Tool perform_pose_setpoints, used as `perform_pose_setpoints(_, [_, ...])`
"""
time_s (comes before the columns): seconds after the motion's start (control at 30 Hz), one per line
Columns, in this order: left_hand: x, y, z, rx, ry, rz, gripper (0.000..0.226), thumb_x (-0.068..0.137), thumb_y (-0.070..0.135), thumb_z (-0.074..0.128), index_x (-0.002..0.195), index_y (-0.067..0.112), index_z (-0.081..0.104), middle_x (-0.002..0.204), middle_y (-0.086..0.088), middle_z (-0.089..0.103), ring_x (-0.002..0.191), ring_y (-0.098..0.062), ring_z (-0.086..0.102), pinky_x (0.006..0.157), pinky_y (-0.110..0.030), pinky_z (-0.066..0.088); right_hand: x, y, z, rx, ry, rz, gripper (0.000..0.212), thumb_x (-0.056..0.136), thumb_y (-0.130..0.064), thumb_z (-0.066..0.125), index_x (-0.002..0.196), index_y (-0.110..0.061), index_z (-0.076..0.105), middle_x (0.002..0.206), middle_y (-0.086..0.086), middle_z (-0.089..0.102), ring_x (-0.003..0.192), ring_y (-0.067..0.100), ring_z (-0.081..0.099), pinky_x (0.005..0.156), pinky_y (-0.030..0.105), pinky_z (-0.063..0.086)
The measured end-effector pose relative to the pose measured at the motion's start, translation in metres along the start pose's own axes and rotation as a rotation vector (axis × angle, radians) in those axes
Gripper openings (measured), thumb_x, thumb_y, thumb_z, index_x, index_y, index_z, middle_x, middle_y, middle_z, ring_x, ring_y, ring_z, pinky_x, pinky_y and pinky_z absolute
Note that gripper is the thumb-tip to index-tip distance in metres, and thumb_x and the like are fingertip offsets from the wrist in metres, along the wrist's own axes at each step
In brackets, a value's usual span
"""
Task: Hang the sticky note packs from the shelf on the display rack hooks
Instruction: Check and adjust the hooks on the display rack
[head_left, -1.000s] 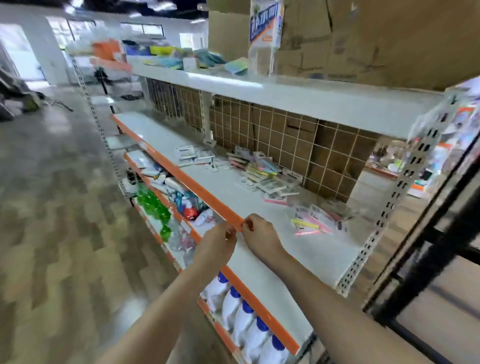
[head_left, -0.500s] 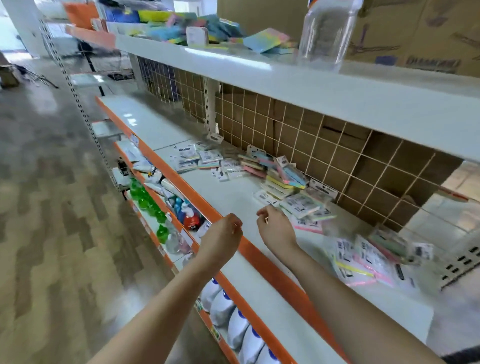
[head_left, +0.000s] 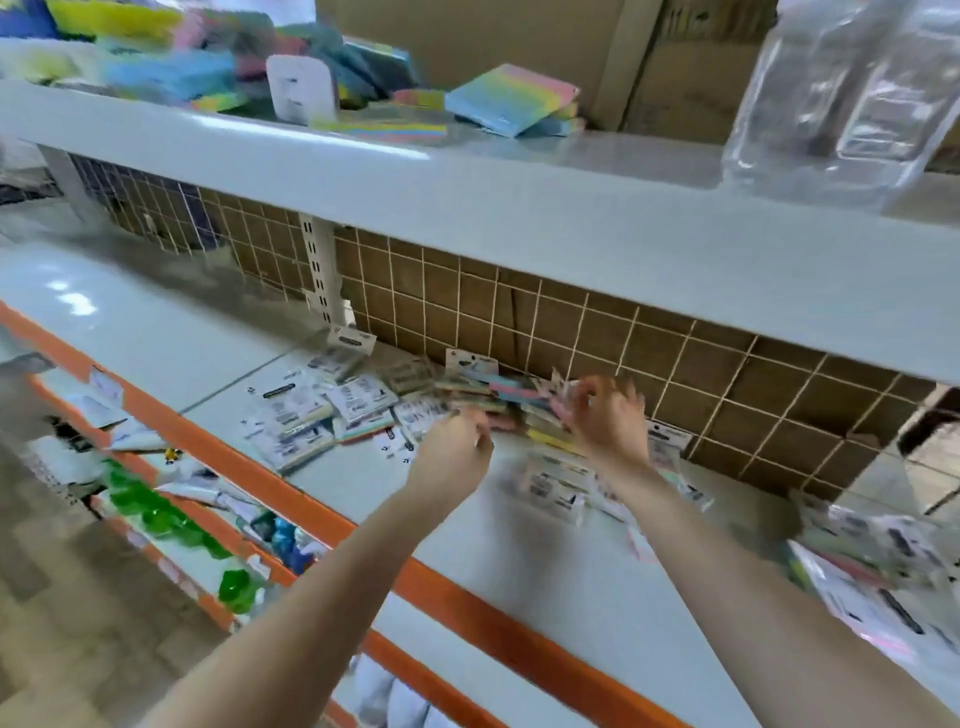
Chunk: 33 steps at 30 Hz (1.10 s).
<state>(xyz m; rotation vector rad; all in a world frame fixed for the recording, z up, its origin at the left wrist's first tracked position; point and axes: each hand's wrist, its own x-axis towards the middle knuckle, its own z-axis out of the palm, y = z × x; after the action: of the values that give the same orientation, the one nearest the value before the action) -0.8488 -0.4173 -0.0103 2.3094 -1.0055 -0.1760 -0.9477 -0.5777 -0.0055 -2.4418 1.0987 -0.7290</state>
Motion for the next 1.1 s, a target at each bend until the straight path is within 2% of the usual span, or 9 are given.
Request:
perform_pose_setpoints(0.1, [0.036,-0.017,-0.006,0.065,-0.045,0.127,0.025,0.095,0.014,0.047,0.118,0.007,0.055,0.119,-0.012,0.059,0.108,-0.028,0.056,0.091,-0.038,0.047,0.019,-0.009,0.012,-0.051,-0.151,0.161,0.043,0.095,-0.041,0.044,0.126,-0.012,0.050,0.133,0.017,0.046,0.122,0.034,0.040,0.100,0.043,0.037])
perform_pose_setpoints(0.17, [0.057,-0.026,-0.006,0.039,-0.072,0.166,0.029,0.094,0.014,0.050,0.123,0.010,0.050,0.122,-0.010,0.057,0.107,-0.025,0.057,0.090,-0.035,0.048,0.017,-0.011,0.027,-0.203,-0.257,0.191,0.058,0.093,-0.057,0.039,0.135,-0.016,0.041,0.138,0.015,0.042,0.128,0.034,0.037,0.106,0.046,0.032])
perform_pose_setpoints(0.3, [0.095,-0.030,0.002,0.124,-0.078,0.285,0.044,0.089,0.014,0.055,0.132,0.014,0.044,0.135,-0.008,0.047,0.122,-0.026,0.044,0.098,-0.037,0.040,-0.002,-0.009,0.046,-0.327,-0.127,0.088,0.068,0.085,-0.065,0.046,0.139,-0.026,0.036,0.135,0.004,0.044,0.125,0.029,0.039,0.104,0.042,0.030])
perform_pose_setpoints(0.5, [0.111,-0.021,0.028,0.343,-0.198,0.405,0.063,0.084,0.026,0.061,0.141,0.018,0.034,0.141,-0.008,0.042,0.131,-0.028,0.036,0.108,-0.040,0.026,-0.023,-0.007,0.046,-0.317,0.008,0.057,0.061,0.082,-0.061,0.057,0.131,-0.026,0.051,0.127,0.000,0.055,0.121,0.027,0.046,0.098,0.040,0.034])
perform_pose_setpoints(0.67, [0.093,-0.028,0.040,0.491,-0.046,0.497,0.065,0.089,0.013,0.050,0.147,0.028,0.024,0.141,0.000,0.042,0.129,-0.027,0.038,0.103,-0.038,0.032,-0.045,-0.011,0.048,-0.279,0.117,0.058,0.053,0.081,-0.049,0.069,0.121,-0.017,0.062,0.121,0.004,0.062,0.116,0.032,0.053,0.095,0.043,0.042])
perform_pose_setpoints(0.77, [0.081,-0.026,0.036,0.464,0.021,0.508,0.057,0.087,0.003,0.047,0.139,0.025,0.040,0.132,0.000,0.050,0.122,-0.028,0.045,0.100,-0.043,0.037,-0.058,-0.014,0.049,-0.268,0.181,0.066,0.048,0.082,-0.041,0.070,0.122,-0.016,0.062,0.121,0.004,0.063,0.117,0.031,0.055,0.096,0.043,0.043])
perform_pose_setpoints(0.87, [0.063,-0.025,0.029,0.428,0.171,0.528,0.045,0.068,-0.004,0.066,0.109,0.016,0.067,0.100,-0.004,0.068,0.096,-0.031,0.063,0.088,-0.048,0.049,-0.067,-0.017,0.049,-0.255,0.176,0.088,0.049,0.086,-0.039,0.066,0.129,-0.018,0.058,0.128,0.002,0.059,0.121,0.029,0.051,0.098,0.043,0.040])
perform_pose_setpoints(1.0, [0.043,-0.031,0.027,0.364,0.134,0.566,0.042,0.068,0.000,0.073,0.106,0.016,0.069,0.100,-0.003,0.070,0.095,-0.032,0.064,0.096,-0.057,0.043,-0.081,-0.020,0.049,-0.242,0.248,0.088,0.044,0.083,-0.031,0.069,0.124,-0.016,0.060,0.122,0.002,0.062,0.117,0.029,0.054,0.096,0.041,0.041])
perform_pose_setpoints(1.1, [0.029,-0.037,0.025,0.283,0.072,0.566,0.040,0.073,0.004,0.071,0.111,0.015,0.065,0.107,-0.005,0.067,0.102,-0.033,0.060,0.098,-0.052,0.044,-0.089,-0.022,0.049,-0.224,0.253,0.127,0.040,0.082,-0.028,0.067,0.117,-0.012,0.058,0.112,0.004,0.063,0.109,0.029,0.056,0.095,0.043,0.042])
